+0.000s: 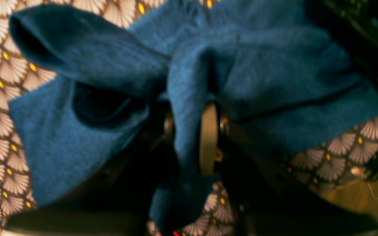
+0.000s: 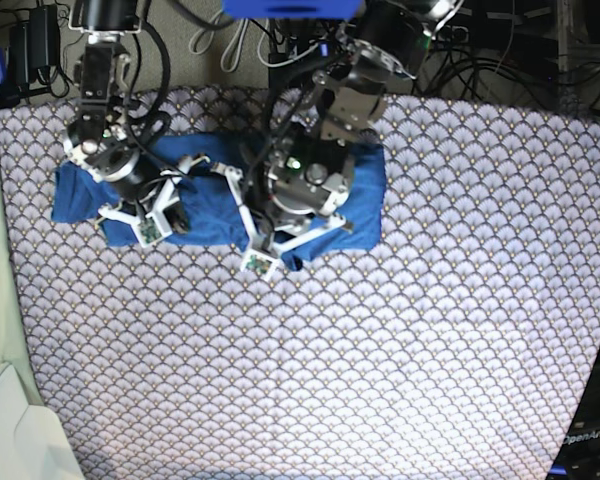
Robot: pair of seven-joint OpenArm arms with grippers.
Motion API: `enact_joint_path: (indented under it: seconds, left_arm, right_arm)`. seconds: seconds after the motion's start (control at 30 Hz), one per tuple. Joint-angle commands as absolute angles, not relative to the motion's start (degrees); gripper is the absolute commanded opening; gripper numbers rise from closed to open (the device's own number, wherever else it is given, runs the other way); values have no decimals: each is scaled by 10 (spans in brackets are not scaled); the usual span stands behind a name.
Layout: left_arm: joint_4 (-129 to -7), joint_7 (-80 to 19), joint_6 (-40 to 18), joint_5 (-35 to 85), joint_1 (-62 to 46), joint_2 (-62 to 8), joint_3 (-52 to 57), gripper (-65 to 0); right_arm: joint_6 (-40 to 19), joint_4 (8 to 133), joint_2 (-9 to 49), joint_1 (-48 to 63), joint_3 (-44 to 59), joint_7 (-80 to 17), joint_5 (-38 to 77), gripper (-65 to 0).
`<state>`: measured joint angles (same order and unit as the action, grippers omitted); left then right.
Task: Fold the T-shirt properly
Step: 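Lay the folded end down and open both grippers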
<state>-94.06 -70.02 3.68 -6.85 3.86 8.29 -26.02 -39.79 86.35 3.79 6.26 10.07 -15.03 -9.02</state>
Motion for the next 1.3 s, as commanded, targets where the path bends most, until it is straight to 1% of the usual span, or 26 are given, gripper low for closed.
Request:
enact_joint_path:
  seconds: [0.0, 0.2, 0.27, 0.33, 0.37, 0.4, 0.47, 0.6, 0.67, 0.87, 0.97, 1.13, 1.2, 1.27]
  left_arm:
    - [-947, -693, 39, -65, 49, 90, -262, -647]
    - [-946, -693, 39, -65, 49, 90, -264, -637]
    - [-946, -694, 39, -65, 47, 90, -264, -589]
    - [-947, -694, 39, -65, 44, 90, -264, -525]
    - [-947, -694, 39, -65, 44, 90, -265, -501]
    - [-947, -693, 39, -64, 44, 90, -265, -496]
    - [-949, -693, 36, -48, 44, 90, -265, -497]
    - [-953, -693, 36, 61, 50, 90, -262, -498]
    - [-953, -693, 36, 90, 54, 90, -262, -497]
    - [-947, -693, 38, 80, 58, 90, -259, -494]
    - [-947, -693, 38, 58, 58, 90, -236, -493]
    - [-947, -693, 39, 56, 58, 90, -217, -493]
    - [-947, -693, 39, 59, 58, 90, -218, -462]
    - [-947, -693, 39, 61, 58, 90, -218, -386]
  right_arm:
    - [-400, 874, 41, 56, 101, -136, -82, -650]
    - [-400, 874, 41, 55, 101, -136, -82, -650]
    - [-400, 874, 41, 55, 100, -136, -82, -650]
    - [-400, 874, 41, 55, 100, -136, -82, -650]
    - [-400, 874, 41, 55, 100, -136, -82, -650]
    - [-400, 874, 41, 55, 100, -136, -82, -650]
    - [-400, 874, 41, 55, 100, -136, -82, -650]
    - [-400, 874, 41, 56, 100, -136, -82, -650]
    - [-400, 874, 41, 56, 100, -136, -82, -650]
    - [-400, 874, 41, 56, 101, -135, -82, -650]
    - [-400, 874, 41, 56, 100, -135, -82, -650]
    - [-400, 874, 41, 56, 100, -135, -82, -650]
    - [-400, 874, 41, 55, 100, -136, -82, -650]
    - [-400, 875, 41, 54, 100, -136, -82, -650]
